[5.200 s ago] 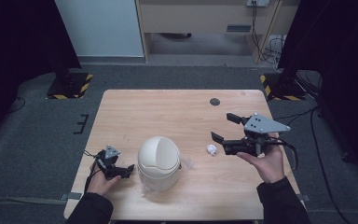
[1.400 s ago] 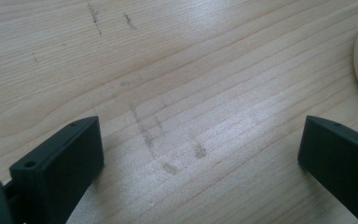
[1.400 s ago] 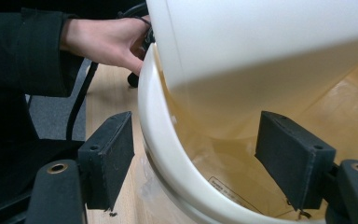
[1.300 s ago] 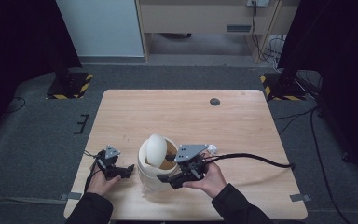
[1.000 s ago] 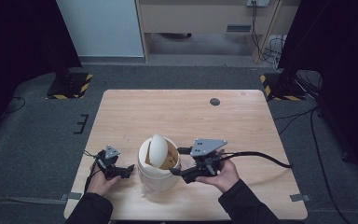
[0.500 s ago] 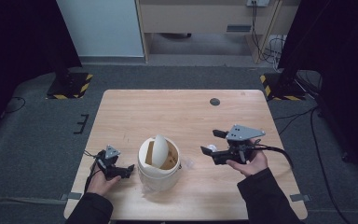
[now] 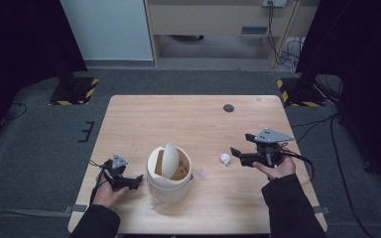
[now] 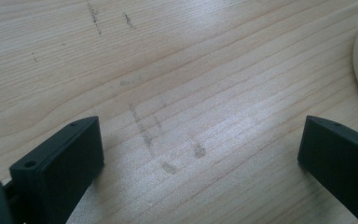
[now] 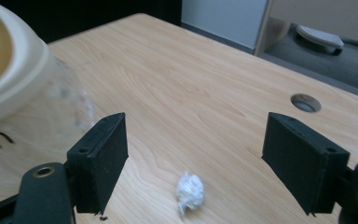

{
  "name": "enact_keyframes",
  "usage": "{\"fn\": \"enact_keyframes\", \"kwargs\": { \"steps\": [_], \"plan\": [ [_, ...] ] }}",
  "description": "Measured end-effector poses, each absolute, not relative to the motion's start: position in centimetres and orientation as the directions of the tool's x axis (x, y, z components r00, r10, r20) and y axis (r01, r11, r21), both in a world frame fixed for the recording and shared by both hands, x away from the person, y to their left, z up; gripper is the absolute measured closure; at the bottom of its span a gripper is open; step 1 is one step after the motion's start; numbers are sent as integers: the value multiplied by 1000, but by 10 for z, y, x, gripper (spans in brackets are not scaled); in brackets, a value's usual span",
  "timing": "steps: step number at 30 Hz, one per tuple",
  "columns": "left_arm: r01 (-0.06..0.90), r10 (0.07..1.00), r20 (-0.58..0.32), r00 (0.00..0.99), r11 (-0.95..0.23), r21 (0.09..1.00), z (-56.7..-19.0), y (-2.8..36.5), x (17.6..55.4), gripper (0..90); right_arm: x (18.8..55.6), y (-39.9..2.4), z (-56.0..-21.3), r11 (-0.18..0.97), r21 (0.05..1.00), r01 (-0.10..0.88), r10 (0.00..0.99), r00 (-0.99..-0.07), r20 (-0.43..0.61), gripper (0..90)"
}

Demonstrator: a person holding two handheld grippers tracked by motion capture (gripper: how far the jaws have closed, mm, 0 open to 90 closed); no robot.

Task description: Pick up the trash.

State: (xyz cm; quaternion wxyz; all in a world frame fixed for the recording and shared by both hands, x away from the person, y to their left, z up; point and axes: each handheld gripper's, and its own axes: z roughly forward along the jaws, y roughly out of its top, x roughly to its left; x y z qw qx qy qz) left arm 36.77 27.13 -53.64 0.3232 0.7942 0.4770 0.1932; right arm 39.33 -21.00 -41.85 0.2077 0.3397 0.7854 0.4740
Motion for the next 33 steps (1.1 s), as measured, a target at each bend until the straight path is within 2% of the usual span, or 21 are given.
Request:
{"fn": "enact_keyframes", "kwargs": {
  "steps": [12,19,22,28,33],
  "plan": [
    [633,883,-2,470,-336,697,-536,271,368,0,410,-203,-462,389,835,389,755,-654,-48,259],
    [633,883,-1,470,-336,697,-536,271,368,0,420,-189,-487,475,778,411,742,-662,-104,279],
    [633,883,-1,470,-336,698,-536,271,368,0,422,-185,-493,502,758,417,731,-672,-114,337],
    [633,883,-2,470,-336,697,-536,271,368,0,425,-180,-501,527,727,441,722,-683,-109,320],
    [633,883,-1,470,-336,697,-536,271,368,0,427,-176,-508,544,708,450,710,-697,-103,341]
  ]
}}
